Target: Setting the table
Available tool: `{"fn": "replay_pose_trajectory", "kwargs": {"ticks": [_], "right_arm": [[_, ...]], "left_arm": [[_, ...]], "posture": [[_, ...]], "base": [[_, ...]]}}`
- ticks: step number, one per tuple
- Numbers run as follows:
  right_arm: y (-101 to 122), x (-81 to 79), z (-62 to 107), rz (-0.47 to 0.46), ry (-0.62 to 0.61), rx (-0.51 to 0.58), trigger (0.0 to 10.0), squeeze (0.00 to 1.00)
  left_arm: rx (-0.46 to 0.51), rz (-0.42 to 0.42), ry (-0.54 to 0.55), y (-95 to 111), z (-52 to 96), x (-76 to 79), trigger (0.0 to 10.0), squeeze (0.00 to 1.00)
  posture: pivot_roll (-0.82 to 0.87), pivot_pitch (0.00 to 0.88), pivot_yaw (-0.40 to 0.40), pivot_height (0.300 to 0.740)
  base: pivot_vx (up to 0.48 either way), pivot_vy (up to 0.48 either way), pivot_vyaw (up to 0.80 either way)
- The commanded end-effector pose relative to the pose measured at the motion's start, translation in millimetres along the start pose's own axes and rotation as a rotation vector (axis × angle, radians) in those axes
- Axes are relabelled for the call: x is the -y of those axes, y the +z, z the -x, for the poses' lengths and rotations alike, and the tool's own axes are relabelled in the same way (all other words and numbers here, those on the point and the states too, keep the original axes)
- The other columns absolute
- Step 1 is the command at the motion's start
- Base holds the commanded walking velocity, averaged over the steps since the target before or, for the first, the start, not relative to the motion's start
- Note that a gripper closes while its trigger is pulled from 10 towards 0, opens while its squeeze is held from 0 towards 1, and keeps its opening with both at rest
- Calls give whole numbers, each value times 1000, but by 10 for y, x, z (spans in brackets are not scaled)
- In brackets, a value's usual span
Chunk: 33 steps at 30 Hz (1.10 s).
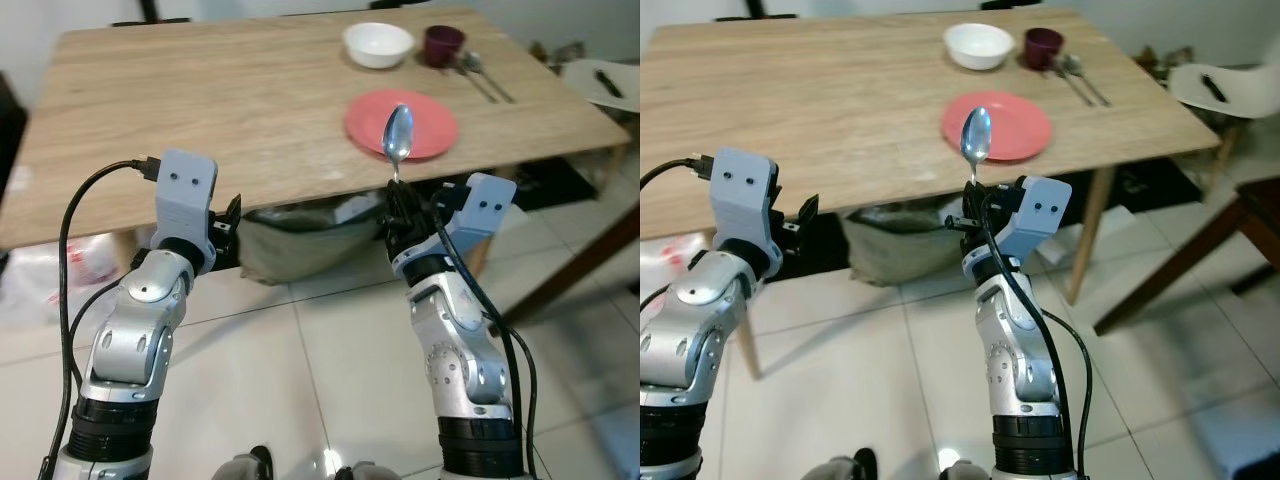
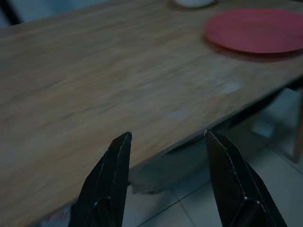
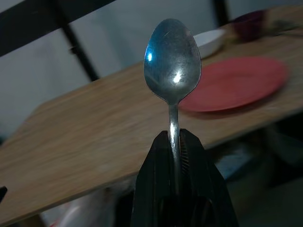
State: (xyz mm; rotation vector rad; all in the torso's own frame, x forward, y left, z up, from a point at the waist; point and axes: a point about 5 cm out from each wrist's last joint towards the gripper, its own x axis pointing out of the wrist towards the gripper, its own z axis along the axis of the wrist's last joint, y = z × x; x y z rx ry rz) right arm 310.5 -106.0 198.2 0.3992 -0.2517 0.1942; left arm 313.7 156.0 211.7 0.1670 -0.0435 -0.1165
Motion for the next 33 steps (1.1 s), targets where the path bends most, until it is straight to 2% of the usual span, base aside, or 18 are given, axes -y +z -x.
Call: {"fn": "replay_pose_trajectory", "kwargs": {"ticks": [1, 17, 28, 33], "right_arm": [[-1, 10, 5, -4, -7, -2, 10000, 0], [53, 30, 1, -11, -15, 15, 10000, 0], [66, 40, -3, -8, -16, 18, 10000, 0], [69, 43, -2, -8, -15, 18, 10000, 0]], "left_arm": [[-11, -6, -7, -21, -1, 12, 10000, 0], [26, 52, -81, 62, 3, 72, 10000, 0], [34, 54, -88, 84, -16, 58, 10000, 0], [45, 80, -108, 102, -11, 70, 10000, 0]], "posture": [[-52, 60, 46, 740], [-57, 66, 48, 740], [-60, 66, 46, 740], [-62, 68, 46, 740]], "base": [[0, 0, -800], [0, 0, -800], [0, 0, -800], [0, 0, -800]]}}
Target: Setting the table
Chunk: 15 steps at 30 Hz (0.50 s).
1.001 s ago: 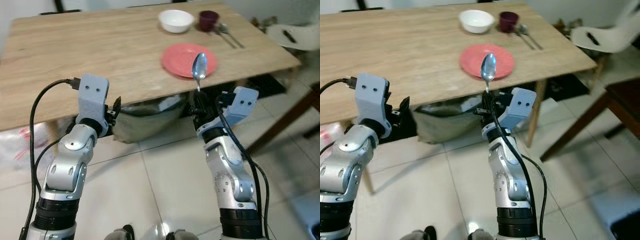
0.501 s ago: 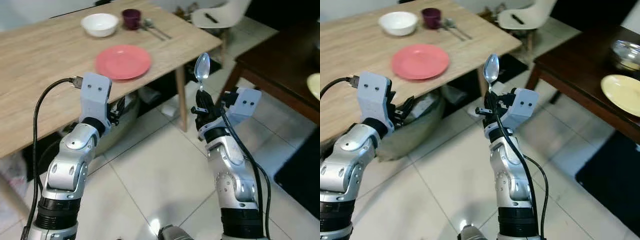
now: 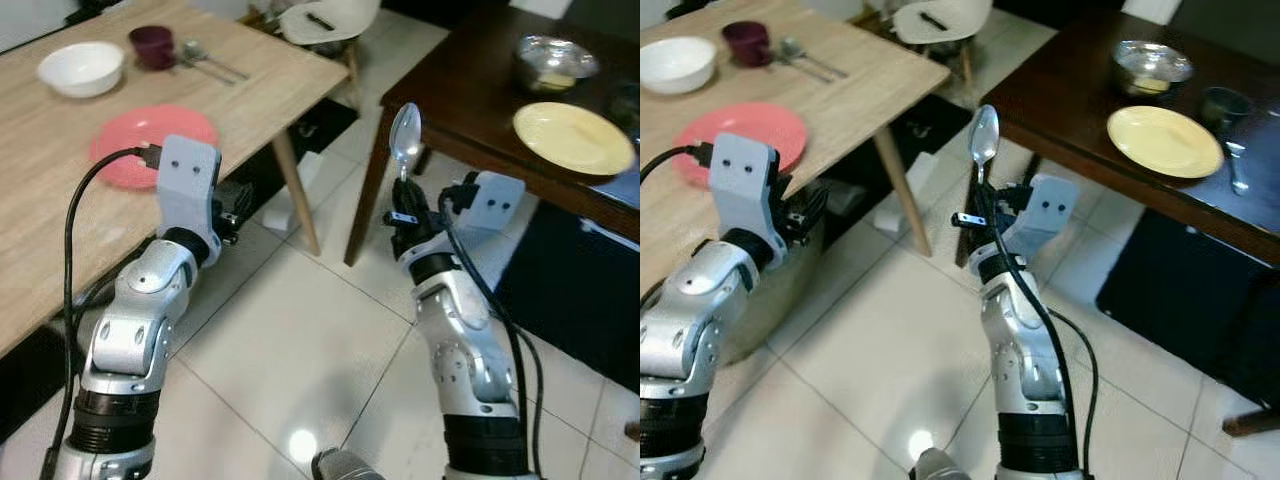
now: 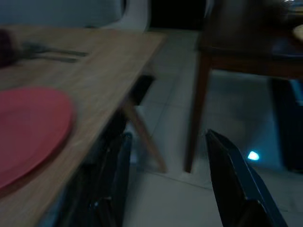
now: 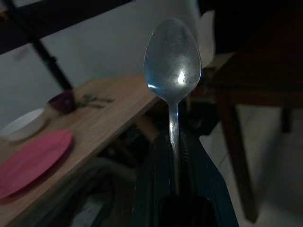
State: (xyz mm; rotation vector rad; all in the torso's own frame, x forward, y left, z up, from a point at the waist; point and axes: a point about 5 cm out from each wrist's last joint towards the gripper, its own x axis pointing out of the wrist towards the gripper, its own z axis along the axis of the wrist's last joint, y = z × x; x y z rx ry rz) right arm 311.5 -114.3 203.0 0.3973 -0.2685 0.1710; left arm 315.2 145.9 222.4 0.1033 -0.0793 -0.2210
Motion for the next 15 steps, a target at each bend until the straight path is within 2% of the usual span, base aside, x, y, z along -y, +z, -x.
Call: {"fn": "replay_pose_trajectory", "kwargs": {"ticks": [1, 8, 12, 15], "right_arm": [[-5, -18, 10, -13, 4, -2, 10000, 0], [-21, -14, 20, -8, 6, -11, 10000, 0], [-91, 9, 46, 22, 14, -42, 10000, 0], [-250, 107, 120, 130, 32, -104, 10000, 0]], "left_arm": [[0, 22, -12, -13, 25, -7, 10000, 0], [-12, 11, -1, -78, 66, -47, 10000, 0], [-35, -17, 32, -179, 116, -122, 10000, 0], [-74, -39, 87, -385, 221, -236, 10000, 0]], "posture": [[-62, 68, 46, 740], [-61, 68, 44, 740], [-58, 66, 39, 740], [-54, 59, 20, 740]], "base": [[0, 0, -800], [0, 0, -800], [0, 0, -800], [0, 0, -800]]}}
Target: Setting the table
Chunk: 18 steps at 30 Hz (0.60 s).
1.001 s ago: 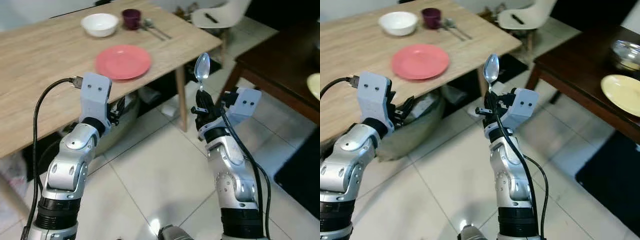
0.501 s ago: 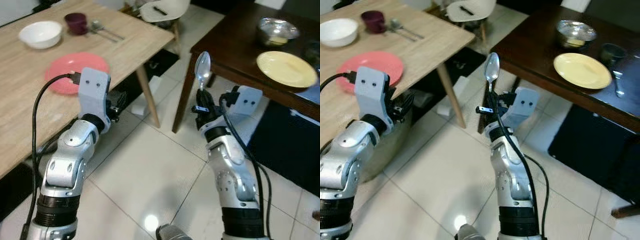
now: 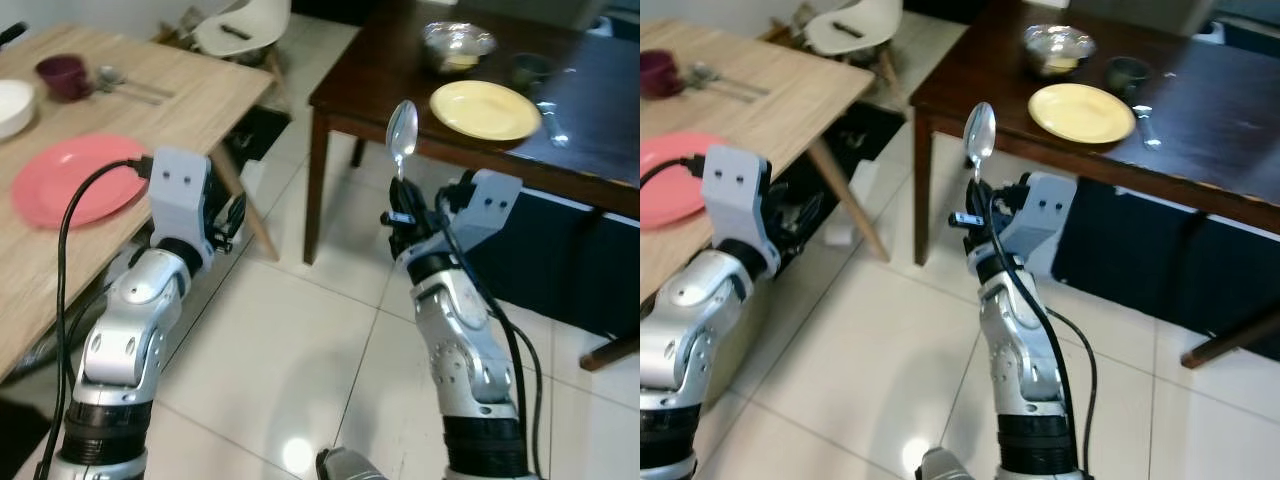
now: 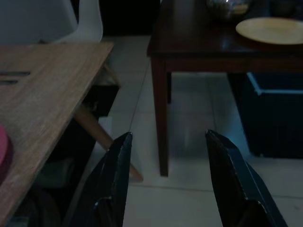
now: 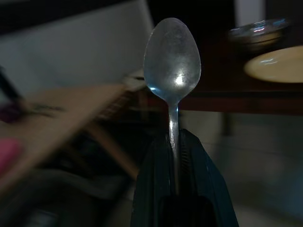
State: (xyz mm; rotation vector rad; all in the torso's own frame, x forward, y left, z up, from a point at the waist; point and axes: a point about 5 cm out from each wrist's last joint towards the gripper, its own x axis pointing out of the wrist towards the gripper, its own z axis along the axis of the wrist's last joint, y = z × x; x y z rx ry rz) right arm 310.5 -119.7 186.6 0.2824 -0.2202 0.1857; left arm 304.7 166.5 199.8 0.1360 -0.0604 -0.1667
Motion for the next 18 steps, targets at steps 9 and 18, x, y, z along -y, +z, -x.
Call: {"fn": "replay_pose_trajectory", "kwargs": {"ticks": [9, 18], "right_arm": [[-689, 304, 249, 118, 5, -268, 10000, 0], [-1507, 474, 785, 21, -25, -591, 10000, 0]], "left_arm": [[-224, -19, 130, -831, 367, -185, 10000, 0], [-593, -22, 191, -1833, 996, -289, 10000, 0]], "posture": [[-53, 39, -32, 740], [-40, 22, -15, 740]], "base": [[0, 0, -800], [0, 0, -800]]}}
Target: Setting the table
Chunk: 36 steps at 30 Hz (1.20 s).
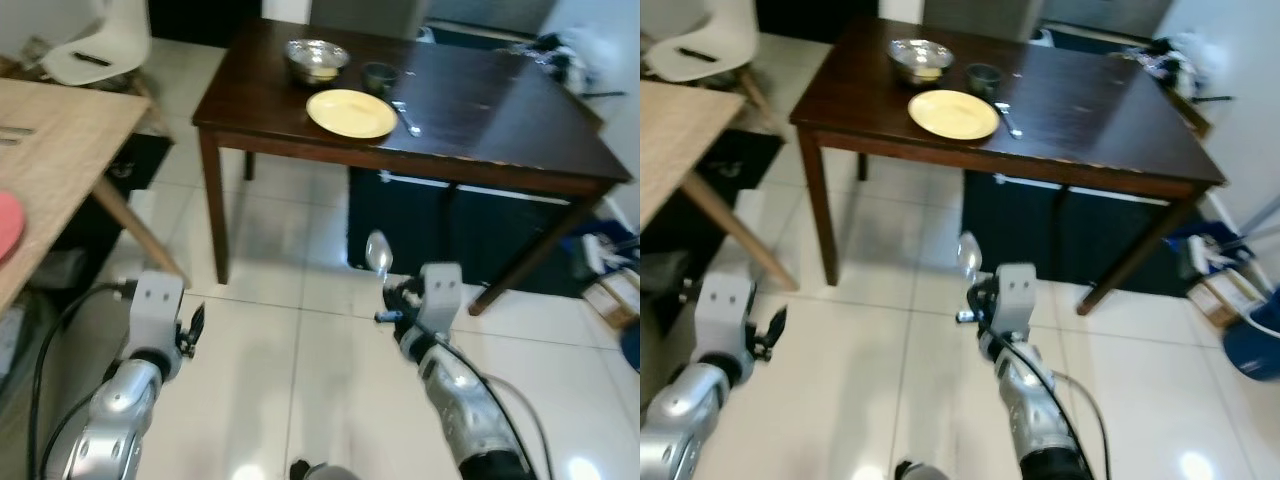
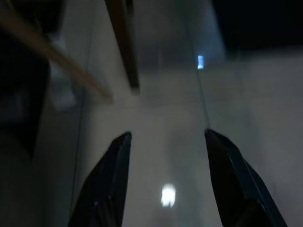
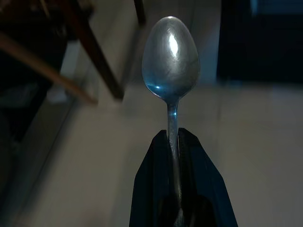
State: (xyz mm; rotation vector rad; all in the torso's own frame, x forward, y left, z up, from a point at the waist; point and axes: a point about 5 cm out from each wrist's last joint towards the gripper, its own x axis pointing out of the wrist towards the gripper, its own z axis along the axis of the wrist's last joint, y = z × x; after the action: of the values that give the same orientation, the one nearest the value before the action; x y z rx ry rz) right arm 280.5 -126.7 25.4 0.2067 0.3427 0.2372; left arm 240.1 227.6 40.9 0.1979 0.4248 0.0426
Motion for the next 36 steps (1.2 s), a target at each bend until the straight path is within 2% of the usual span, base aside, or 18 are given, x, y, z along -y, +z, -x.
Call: {"fn": "replay_pose_trajectory", "kwargs": {"ticks": [1, 3, 9, 13, 20, 25, 29, 32, 36], "right_arm": [[-116, 60, 44, 4, -6, -23, 10000, 0], [-164, 32, 58, -8, 0, -21, 10000, 0], [-172, 16, 52, -19, 10, -9, 10000, 0], [-176, 16, 29, -16, 20, 6, 10000, 0], [-205, 24, 14, -18, 21, 16, 10000, 0], [-220, 23, 11, -16, 24, 16, 10000, 0], [-199, -1, -9, 22, 54, 26, 10000, 0], [-195, -5, -15, 21, 55, 31, 10000, 0], [-191, -8, -16, 22, 56, 37, 10000, 0]], "left_arm": [[-92, 4, 17, -287, 43, -30, 10000, 0], [-134, 12, 30, -432, 75, -62, 10000, 0], [-116, 22, 32, -407, 59, -38, 10000, 0], [-92, 2, 4, -385, 31, 16, 10000, 0], [-75, -10, -3, -418, -24, 21, 10000, 0], [-71, 16, -5, -430, -32, 45, 10000, 0], [-29, 17, -17, -397, -58, 73, 10000, 0], [-31, 11, 1, -405, -69, 63, 10000, 43], [-31, 14, 10, -413, -72, 59, 10000, 43]], "posture": [[-40, 22, -15, 740], [-46, 24, -18, 740], [-42, 27, -15, 740], [-48, 29, -11, 740], [-48, 29, -11, 740], [-59, 36, -7, 740], [-61, 34, -10, 740], [-63, 34, -10, 740], [-63, 34, -10, 740]], "base": [[0, 0, -800], [0, 0, -800], [0, 0, -800], [0, 0, -800], [0, 0, -800], [0, 0, -761], [183, 0, 0], [480, 0, 0], [480, 0, 0]]}}
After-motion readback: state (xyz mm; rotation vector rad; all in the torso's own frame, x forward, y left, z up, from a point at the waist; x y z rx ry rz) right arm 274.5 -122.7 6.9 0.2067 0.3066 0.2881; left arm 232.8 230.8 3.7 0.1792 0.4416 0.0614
